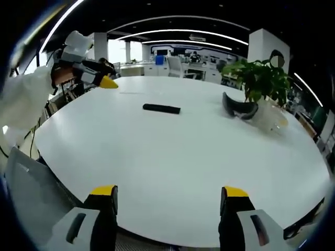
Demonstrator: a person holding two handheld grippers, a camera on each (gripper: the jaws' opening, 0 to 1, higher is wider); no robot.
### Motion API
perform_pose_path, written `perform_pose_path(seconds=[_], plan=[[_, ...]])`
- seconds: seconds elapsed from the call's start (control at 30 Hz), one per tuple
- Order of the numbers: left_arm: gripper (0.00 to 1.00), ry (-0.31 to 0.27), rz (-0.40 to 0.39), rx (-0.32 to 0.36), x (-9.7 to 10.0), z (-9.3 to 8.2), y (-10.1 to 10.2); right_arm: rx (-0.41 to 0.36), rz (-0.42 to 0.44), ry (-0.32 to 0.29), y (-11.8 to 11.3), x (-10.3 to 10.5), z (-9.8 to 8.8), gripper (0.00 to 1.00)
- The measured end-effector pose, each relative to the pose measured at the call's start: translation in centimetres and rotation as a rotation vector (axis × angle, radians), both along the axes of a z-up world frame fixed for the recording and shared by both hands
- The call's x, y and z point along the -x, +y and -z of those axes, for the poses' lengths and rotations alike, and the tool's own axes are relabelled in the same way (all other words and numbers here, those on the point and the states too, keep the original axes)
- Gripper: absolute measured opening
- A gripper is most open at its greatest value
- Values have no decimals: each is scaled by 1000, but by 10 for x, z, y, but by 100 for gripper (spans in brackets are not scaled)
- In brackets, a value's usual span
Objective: Press the specified remote control buttons in sequence, fully releasing each button before pressing the next.
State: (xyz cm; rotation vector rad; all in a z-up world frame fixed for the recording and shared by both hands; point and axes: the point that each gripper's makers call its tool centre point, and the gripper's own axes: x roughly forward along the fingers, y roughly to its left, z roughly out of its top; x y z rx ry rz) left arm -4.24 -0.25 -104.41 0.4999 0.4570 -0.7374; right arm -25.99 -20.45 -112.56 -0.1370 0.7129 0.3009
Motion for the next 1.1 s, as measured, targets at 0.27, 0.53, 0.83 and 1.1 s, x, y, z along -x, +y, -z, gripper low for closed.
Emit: perform_pose_path(seconds=[0.27, 0.53, 0.83, 1.1], plan=[[66, 32, 100, -50, -29, 16, -23, 6, 0, 17, -1, 1, 3, 78], [66, 66, 178, -106, -57, 40, -40, 5, -1, 39, 0, 1, 5, 75], [62, 103, 246, -192, -84, 68, -46, 13, 0, 61, -1, 2, 8, 73], [57, 144, 317, -251, -100, 94, -54, 16, 3, 77, -2, 4, 10, 73]])
